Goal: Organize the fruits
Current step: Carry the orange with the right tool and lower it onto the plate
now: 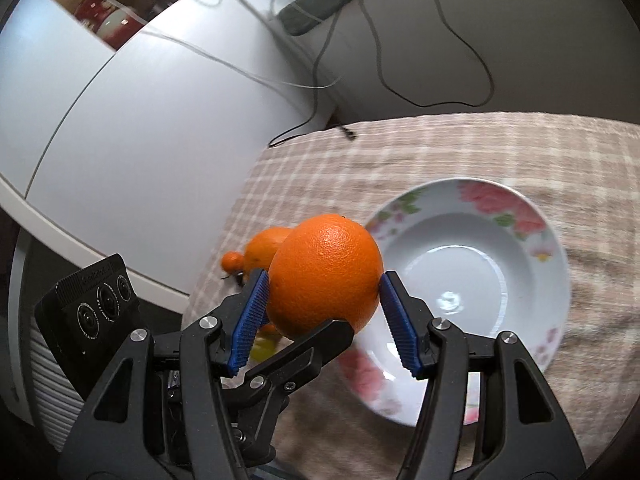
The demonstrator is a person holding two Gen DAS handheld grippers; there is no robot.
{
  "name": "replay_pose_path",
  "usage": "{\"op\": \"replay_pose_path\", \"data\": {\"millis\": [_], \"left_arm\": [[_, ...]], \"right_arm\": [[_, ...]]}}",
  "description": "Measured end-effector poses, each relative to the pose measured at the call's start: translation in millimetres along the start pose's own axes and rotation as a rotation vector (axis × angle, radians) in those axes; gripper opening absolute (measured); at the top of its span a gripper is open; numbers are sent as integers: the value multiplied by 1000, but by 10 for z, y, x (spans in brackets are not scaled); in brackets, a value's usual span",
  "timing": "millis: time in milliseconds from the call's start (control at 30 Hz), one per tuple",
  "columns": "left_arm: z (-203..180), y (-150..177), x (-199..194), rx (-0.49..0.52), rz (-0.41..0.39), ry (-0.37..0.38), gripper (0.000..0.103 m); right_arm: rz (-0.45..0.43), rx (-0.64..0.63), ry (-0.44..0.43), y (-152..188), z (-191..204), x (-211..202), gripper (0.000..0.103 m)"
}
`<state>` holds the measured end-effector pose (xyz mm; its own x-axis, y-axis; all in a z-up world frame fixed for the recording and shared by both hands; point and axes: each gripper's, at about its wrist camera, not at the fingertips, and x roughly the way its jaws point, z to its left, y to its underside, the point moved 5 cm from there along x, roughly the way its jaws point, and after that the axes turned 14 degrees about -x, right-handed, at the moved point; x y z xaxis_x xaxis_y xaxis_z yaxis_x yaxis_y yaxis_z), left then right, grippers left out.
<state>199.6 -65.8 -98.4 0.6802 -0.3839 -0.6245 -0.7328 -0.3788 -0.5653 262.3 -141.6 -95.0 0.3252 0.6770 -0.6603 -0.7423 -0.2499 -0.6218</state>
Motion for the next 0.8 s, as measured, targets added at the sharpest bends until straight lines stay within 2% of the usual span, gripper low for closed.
{"op": "replay_pose_path", "data": {"millis": [300,800], "left_arm": [[-93,69,315,6,62,-4,63],[-134,85,462,15,92,-33,63]], "right_arm": [[11,66,18,99,-397,86,61],[31,85,29,159,-518,135,61]]}}
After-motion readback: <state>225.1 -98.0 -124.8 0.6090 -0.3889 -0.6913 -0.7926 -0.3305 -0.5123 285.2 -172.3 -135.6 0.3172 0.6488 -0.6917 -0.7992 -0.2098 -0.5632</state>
